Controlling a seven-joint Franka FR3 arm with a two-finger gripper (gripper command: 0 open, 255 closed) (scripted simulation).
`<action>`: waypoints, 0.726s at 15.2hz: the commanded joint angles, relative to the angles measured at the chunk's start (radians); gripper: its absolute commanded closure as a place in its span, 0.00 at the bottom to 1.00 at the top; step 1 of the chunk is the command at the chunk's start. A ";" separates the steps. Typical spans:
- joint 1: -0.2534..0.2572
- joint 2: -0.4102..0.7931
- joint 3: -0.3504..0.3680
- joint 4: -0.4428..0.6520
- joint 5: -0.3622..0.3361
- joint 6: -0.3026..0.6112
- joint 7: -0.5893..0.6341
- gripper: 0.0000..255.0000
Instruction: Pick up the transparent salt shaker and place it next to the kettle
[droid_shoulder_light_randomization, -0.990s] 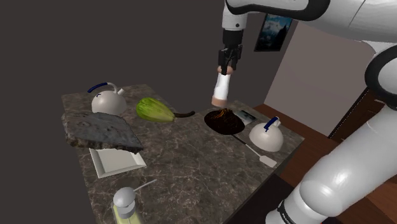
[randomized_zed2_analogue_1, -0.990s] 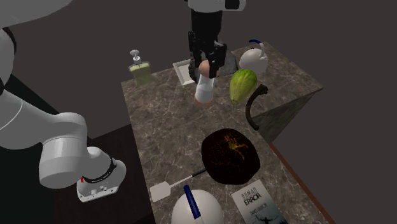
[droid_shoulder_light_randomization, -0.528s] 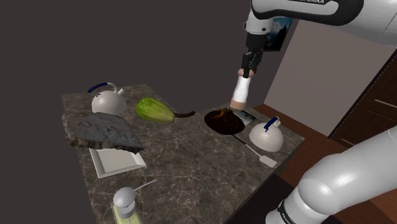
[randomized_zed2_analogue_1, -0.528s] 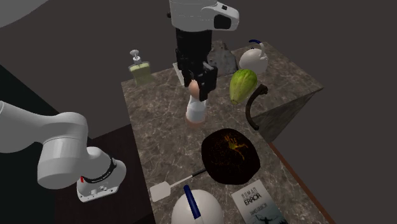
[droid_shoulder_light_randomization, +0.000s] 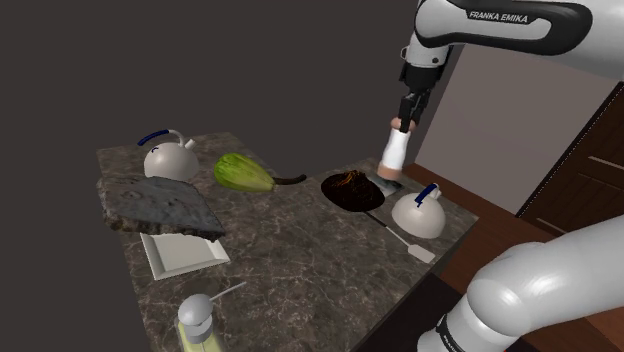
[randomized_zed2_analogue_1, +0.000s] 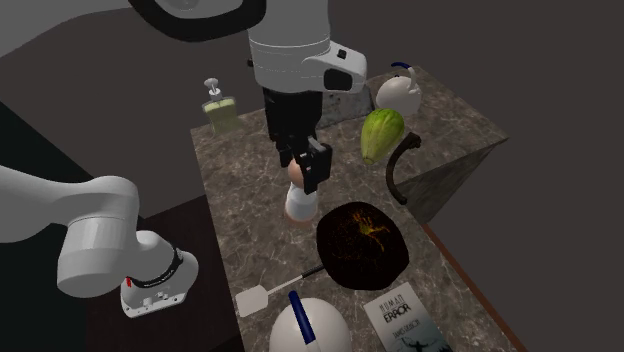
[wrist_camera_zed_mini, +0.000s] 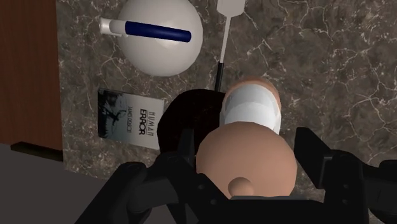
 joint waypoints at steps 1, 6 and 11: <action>-0.001 -0.013 -0.002 -0.039 -0.002 0.027 0.002 1.00; -0.001 -0.026 -0.005 -0.118 -0.004 0.092 0.012 1.00; -0.001 -0.035 -0.008 -0.192 -0.006 0.157 0.022 1.00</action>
